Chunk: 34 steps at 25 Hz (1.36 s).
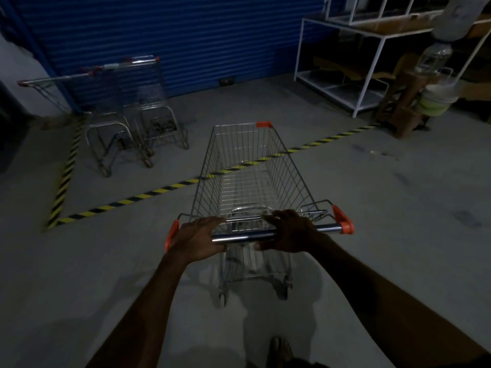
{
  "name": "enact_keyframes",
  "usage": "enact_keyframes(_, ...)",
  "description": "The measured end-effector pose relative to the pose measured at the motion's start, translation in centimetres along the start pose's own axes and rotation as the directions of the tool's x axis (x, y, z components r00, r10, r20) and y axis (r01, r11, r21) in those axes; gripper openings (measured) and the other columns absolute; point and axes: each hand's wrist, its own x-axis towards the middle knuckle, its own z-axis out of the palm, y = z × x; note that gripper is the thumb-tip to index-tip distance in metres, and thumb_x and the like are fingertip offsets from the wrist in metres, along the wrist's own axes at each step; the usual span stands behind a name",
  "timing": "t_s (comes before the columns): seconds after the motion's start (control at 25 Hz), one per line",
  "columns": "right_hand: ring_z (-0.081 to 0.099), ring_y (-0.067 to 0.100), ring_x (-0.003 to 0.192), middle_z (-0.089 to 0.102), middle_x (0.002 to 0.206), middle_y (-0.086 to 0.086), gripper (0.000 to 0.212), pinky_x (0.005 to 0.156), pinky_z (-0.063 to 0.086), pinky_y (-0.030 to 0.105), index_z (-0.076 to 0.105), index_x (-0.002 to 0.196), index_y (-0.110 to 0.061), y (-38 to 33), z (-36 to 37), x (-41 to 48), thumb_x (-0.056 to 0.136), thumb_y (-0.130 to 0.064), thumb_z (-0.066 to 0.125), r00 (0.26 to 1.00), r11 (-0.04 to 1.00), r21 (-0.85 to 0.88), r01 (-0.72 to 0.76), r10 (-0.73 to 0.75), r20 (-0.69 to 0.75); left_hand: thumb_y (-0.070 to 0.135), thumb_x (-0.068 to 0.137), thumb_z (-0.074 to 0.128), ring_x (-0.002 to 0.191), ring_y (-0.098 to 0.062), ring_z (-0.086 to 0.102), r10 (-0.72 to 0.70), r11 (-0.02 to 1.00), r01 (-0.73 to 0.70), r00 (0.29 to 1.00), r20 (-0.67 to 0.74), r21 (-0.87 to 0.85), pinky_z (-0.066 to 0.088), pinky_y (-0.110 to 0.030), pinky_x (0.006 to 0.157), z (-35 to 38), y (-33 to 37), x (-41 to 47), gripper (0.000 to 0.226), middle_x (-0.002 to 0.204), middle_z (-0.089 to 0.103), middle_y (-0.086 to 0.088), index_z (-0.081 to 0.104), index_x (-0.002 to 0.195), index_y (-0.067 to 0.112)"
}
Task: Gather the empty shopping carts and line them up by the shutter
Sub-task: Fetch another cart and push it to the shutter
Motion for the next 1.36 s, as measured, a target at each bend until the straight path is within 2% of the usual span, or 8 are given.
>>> enact_keyframes(0.12, 0.026, 0.033, 0.150, 0.030, 0.165, 0.004, 0.111, 0.115, 0.034, 0.057, 0.024, 0.160, -0.035, 3.0, -2.5, 6.8, 0.071, -0.100, 0.040, 1.000, 1.000, 0.000, 0.019, -0.019, -0.013, 0.086, 0.070, 0.057, 0.146, -0.004, 0.034, -0.002, 1.000, 0.002, 1.000, 0.000, -0.012, 0.011, -0.057, 0.123, -1.2, -0.6, 7.9, 0.091, 0.159, 0.032, 0.029, 0.025, 0.150, 0.059)
enact_keyframes(0.36, 0.034, 0.030, 0.144, 0.039, 0.160, 0.000, 0.106, 0.111, 0.041, 0.055, 0.027, 0.157, -0.040, 9.0, -7.6, 20.9, 0.071, -0.097, 0.047, 1.000, 0.999, 0.023, -0.024, 0.024, -0.007, 0.090, 0.062, 0.050, 0.146, -0.002, 0.033, -0.046, 0.998, 0.047, 0.999, 0.018, -0.042, 0.010, -0.061, 0.122, -3.7, -1.6, 23.5, 0.095, 0.157, 0.031, 0.032, 0.019, 0.147, 0.064)
enact_keyframes(0.64, 0.038, 0.029, 0.142, 0.041, 0.158, -0.002, 0.090, 0.110, 0.041, 0.051, 0.028, 0.156, -0.044, 13.9, -12.3, 37.2, 0.080, -0.082, 0.058, 0.998, 0.999, -0.013, -0.052, 0.051, -0.044, 0.093, 0.057, 0.051, 0.141, -0.008, 0.043, 0.027, 0.995, -0.029, 0.999, -0.029, -0.097, 0.034, -0.053, 0.117, -5.7, -6.0, 42.0, 0.098, 0.155, 0.040, 0.027, 0.023, 0.146, 0.063)
enact_keyframes(0.76, 0.039, 0.028, 0.142, 0.041, 0.158, -0.002, 0.086, 0.110, 0.042, 0.050, 0.029, 0.157, -0.043, 15.1, -14.4, 44.5, 0.083, -0.077, 0.058, 0.997, 0.998, -0.018, -0.062, 0.061, -0.050, 0.089, 0.060, 0.053, 0.142, -0.005, 0.042, 0.060, 0.996, -0.062, 0.997, -0.038, -0.059, 0.033, -0.054, 0.117, -7.7, -8.2, 49.5, 0.096, 0.156, 0.036, 0.030, 0.028, 0.148, 0.060)
enact_keyframes(0.84, 0.037, 0.027, 0.143, 0.039, 0.159, -0.003, 0.084, 0.110, 0.041, 0.049, 0.029, 0.157, -0.042, 15.7, -16.0, 49.0, 0.085, -0.075, 0.058, 0.996, 0.997, -0.010, -0.078, 0.078, -0.044, 0.090, 0.061, 0.052, 0.143, -0.005, 0.040, 0.072, 0.995, -0.072, 0.997, -0.011, -0.065, 0.034, -0.053, 0.117, -9.2, -9.7, 54.3, 0.097, 0.157, 0.033, 0.031, 0.023, 0.149, 0.061)
enact_keyframes(1.04, 0.033, 0.026, 0.146, 0.037, 0.160, -0.003, 0.083, 0.113, 0.039, 0.048, 0.029, 0.158, -0.040, 17.5, -19.5, 59.4, 0.087, -0.068, 0.062, 0.995, 0.995, 0.002, -0.099, 0.099, -0.032, 0.081, 0.064, 0.057, 0.145, -0.006, 0.037, 0.106, 0.992, -0.102, 0.993, 0.058, -0.071, 0.033, -0.044, 0.120, -13.1, -12.6, 64.9, 0.094, 0.159, 0.033, 0.027, 0.029, 0.150, 0.057)
enact_keyframes(1.24, 0.035, 0.025, 0.147, 0.040, 0.159, -0.003, 0.078, 0.112, 0.041, 0.047, 0.032, 0.157, -0.040, 20.4, -22.4, 69.1, 0.088, -0.061, 0.063, 0.994, 0.996, -0.013, -0.087, 0.086, -0.062, 0.089, 0.059, 0.049, 0.145, -0.004, 0.036, 0.081, 0.996, -0.080, 0.997, 0.018, -0.047, 0.026, -0.056, 0.120, -15.4, -14.5, 74.5, 0.099, 0.158, 0.031, 0.030, 0.019, 0.150, 0.061)
enact_keyframes(1.36, 0.039, 0.022, 0.143, 0.045, 0.155, -0.006, 0.075, 0.107, 0.043, 0.043, 0.036, 0.154, -0.043, 22.4, -23.9, 75.5, 0.086, -0.056, 0.063, 0.993, 0.997, -0.040, -0.065, 0.060, -0.105, 0.094, 0.062, 0.047, 0.145, -0.003, 0.036, 0.056, 0.997, -0.055, 0.998, 0.014, -0.052, 0.022, -0.058, 0.121, -16.3, -15.9, 80.6, 0.097, 0.158, 0.031, 0.032, 0.020, 0.149, 0.061)
